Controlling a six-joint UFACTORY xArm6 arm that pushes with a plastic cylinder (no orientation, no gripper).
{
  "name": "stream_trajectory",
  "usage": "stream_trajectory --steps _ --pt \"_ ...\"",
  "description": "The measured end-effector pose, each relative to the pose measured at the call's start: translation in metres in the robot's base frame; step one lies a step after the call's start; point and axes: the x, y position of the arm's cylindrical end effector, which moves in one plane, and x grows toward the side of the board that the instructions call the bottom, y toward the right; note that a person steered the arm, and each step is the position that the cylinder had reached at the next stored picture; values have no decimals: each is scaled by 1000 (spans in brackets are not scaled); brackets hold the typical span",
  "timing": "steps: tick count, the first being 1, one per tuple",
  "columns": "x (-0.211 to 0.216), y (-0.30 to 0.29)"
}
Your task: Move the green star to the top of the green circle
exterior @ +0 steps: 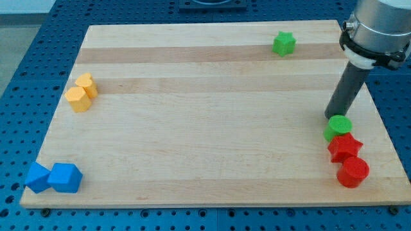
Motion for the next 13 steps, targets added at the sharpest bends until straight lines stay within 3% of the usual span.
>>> stream_trajectory --steps 1,2,5,6,7,8,13 --pt "-3 0" --pt "-44 9" --pt "-261 15" --pt "-278 -35" --pt "-270 -76" --pt "-241 -79" --pt "-180 -42"
